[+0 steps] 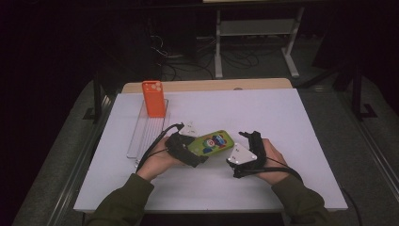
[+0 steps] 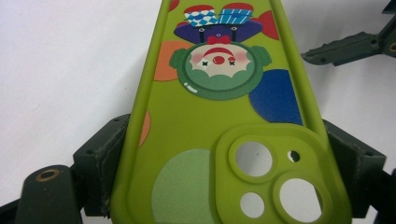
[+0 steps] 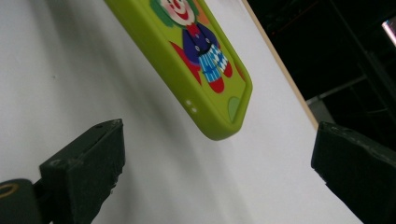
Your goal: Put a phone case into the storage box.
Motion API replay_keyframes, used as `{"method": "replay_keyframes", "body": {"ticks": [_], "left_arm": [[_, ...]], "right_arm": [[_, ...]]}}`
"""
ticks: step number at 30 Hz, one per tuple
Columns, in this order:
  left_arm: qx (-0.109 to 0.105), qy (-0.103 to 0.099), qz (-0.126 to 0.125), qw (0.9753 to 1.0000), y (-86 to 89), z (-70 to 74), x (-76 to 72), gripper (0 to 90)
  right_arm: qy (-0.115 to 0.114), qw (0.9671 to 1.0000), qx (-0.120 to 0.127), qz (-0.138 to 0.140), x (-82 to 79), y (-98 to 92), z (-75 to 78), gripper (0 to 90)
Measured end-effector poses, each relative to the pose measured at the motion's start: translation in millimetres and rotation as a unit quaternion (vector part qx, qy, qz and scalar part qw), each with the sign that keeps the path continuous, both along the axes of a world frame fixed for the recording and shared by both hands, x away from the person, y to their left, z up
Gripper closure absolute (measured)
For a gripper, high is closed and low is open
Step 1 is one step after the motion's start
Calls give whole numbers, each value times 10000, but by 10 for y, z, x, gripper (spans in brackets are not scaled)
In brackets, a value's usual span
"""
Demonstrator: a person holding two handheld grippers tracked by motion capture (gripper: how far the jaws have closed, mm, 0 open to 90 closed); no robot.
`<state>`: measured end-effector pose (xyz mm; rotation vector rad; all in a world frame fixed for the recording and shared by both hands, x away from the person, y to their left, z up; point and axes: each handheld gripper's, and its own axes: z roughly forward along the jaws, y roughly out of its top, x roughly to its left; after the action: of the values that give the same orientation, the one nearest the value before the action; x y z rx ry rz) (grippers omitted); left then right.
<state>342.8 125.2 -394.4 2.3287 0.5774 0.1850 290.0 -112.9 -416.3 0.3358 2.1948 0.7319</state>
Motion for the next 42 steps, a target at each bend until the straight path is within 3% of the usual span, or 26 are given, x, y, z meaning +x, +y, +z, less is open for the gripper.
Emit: {"method": "replay_keyframes", "body": {"ticks": [2, 3, 4, 13, 14, 17, 21, 24, 25, 26, 30, 34, 35, 37, 38, 41, 42], "left_arm": [[6, -10, 0, 10000, -1, -1, 1, 155], [4, -6, -2, 10000, -2, -1, 0, 155], [11, -24, 6, 10000, -3, -2, -1, 156], [-37, 30, 47, 10000, -4, -2, -3, 156], [-38, 28, 48, 10000, -4, -1, -3, 156], [-50, 30, 46, 10000, -5, -2, -3, 155], [36, -5, -13, 10000, 5, 5, 4, 156], [55, -4, -37, 10000, 11, 7, 9, 155], [-90, 38, 62, 9999, -6, -5, -3, 155], [-107, 41, 76, 9999, -7, -6, -3, 155], [-85, 48, 56, 9999, -7, -6, -2, 155], [35, 11, -27, 10000, -4, -3, 3, 156], [-41, 37, 25, 10000, -18, -12, -8, 156], [49, 44, -54, 10000, -16, -6, -3, 156], [-34, 66, 2, 10000, -27, -14, -11, 156], [-80, 74, -3, 9999, -36, -17, -16, 156], [-88, 87, 0, 9999, -39, -19, -18, 156]], "right_arm": [[-43, 10000, 36, 1, -14, 21, -12, 26], [-126, 9999, -93, 71, -14, 23, -10, 26], [-115, 9999, -23, 27, -30, 42, -20, 26], [-661, 9972, -314, 148, -80, 104, -29, 28], [-776, 9955, -487, 222, -82, 103, -22, 29], [-1011, 9917, -693, 385, -89, 118, -25, 37], [-1120, 9910, -649, 348, -126, 162, -48, 43], [-1280, 9879, -793, 378, -139, 182, -61, 50], [-1416, 9849, -903, 423, -142, 195, -70, 52], [-1416, 9849, -903, 423, -142, 195, -70, 52], [-1602, 9805, -1042, 464, -161, 233, -79, 51], [-1660, 9786, -1108, 501, -175, 261, -101, 48], [-1758, 9769, -1112, 496, -180, 276, -118, 49], [-1863, 9742, -1164, 512, -191, 299, -140, 50], [-1929, 9725, -1193, 530, -196, 313, -149, 55], [-1899, 9731, -1214, 470, -208, 340, -173, 68], [-1975, 9717, -1208, 470, -207, 349, -178, 70]]}}
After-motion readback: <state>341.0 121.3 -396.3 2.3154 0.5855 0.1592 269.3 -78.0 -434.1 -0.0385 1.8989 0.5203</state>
